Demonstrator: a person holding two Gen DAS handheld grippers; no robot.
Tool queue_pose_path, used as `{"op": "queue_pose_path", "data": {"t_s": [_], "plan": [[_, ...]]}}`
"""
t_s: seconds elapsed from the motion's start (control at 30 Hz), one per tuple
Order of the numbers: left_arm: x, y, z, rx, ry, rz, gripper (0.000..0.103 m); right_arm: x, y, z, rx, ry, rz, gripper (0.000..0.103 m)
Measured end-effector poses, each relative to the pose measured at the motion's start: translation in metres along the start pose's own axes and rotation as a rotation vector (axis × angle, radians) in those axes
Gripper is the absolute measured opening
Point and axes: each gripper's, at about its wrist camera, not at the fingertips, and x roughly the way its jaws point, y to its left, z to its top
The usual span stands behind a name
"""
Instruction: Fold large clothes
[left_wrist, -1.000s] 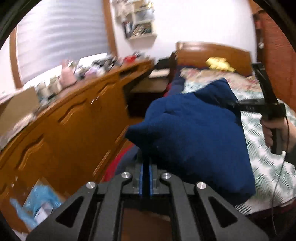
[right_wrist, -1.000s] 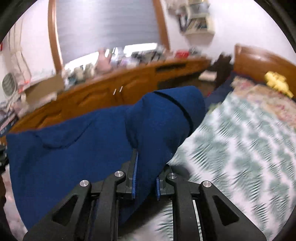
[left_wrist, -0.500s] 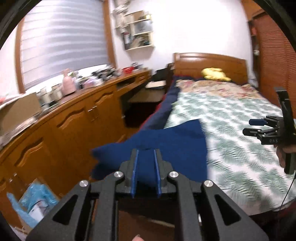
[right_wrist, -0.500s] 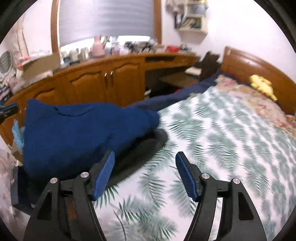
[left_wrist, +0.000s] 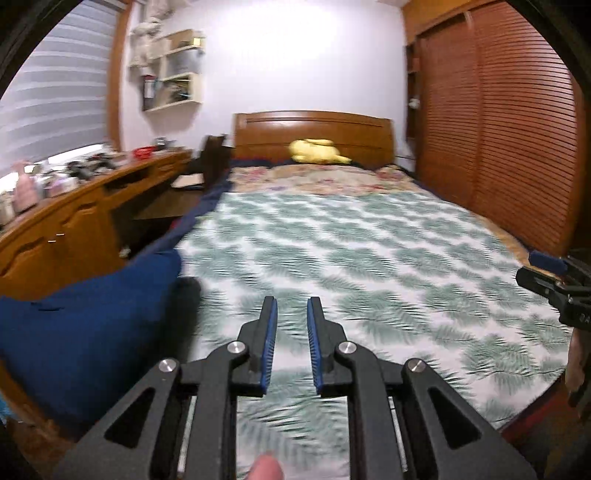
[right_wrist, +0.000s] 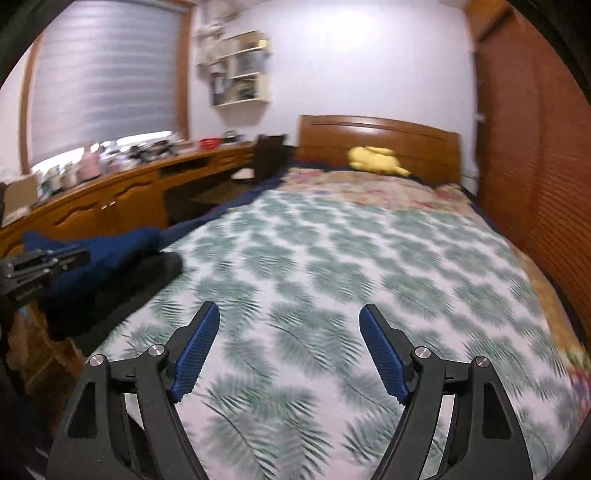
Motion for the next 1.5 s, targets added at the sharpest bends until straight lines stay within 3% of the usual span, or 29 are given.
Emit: {"op": "queue_pose_path", "data": {"t_s": [0.17, 0.33, 0.53, 1.5], "plan": [[0.019, -0.066, 0.005, 0.032, 0.025, -0.125, 0.014, -0.036, -0.046, -0.020, 0.063, -0.015, -0.099, 0.080], [0.021, -0.109, 0.005, 0.056, 0.024, -0.134, 0.014, -0.062, -0.073, -0.034, 0.096, -0.028, -0.147, 0.080], [0.014, -0.131, 0.000, 0.063, 0.012, -0.115, 0.015, -0.077, -0.086, -0.045, 0.118, -0.047, -0.169, 0.080], [-0.002, -0.116, -0.007, 0.018, 0.001, -0.074, 0.015, -0.074, -0.074, -0.055, 0.123, -0.052, -0.134, 0.080]]}}
